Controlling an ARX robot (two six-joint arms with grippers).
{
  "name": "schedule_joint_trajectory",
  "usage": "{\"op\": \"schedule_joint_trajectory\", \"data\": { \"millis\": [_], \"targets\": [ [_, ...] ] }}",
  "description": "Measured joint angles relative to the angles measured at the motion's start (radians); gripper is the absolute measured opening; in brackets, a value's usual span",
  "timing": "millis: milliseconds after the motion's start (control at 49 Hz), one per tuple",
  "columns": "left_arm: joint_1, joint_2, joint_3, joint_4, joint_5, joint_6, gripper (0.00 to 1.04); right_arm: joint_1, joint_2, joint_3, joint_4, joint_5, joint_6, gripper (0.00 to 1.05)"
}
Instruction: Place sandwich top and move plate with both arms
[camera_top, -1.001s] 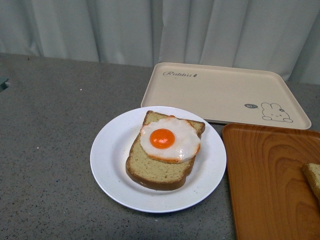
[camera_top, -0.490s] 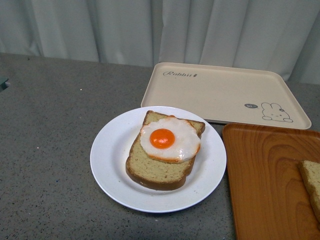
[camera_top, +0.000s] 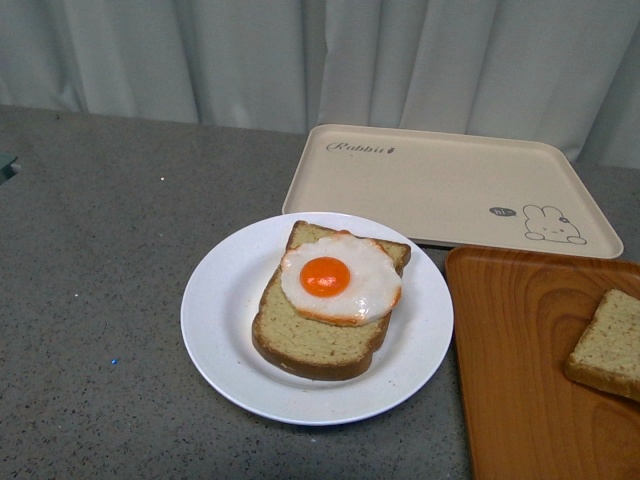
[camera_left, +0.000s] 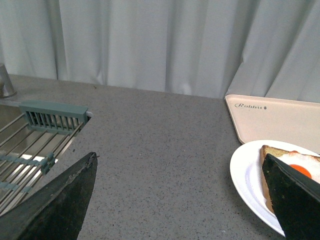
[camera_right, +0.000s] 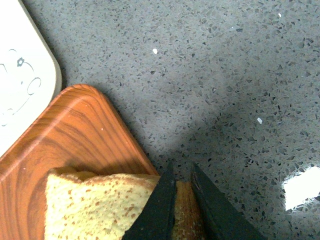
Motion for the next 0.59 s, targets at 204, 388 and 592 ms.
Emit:
{"op": "schedule_joint_trajectory", "data": {
  "millis": [204,388,592],
  "targets": [
    [0.000,0.000,0.000,0.000,0.000,0.000,0.98,0.031,-0.098,0.058,-0.044,-0.010,0.028,0.03],
    [0.000,0.000,0.000,0.000,0.000,0.000,0.98,0.128,-0.174,0.119,-0.047,-0.014,0.067,0.03],
    [0.000,0.000,0.000,0.000,0.000,0.000,0.98,0.303,-0.185,0.197,-0.029,-0.011,0.129,0.03]
  ]
}}
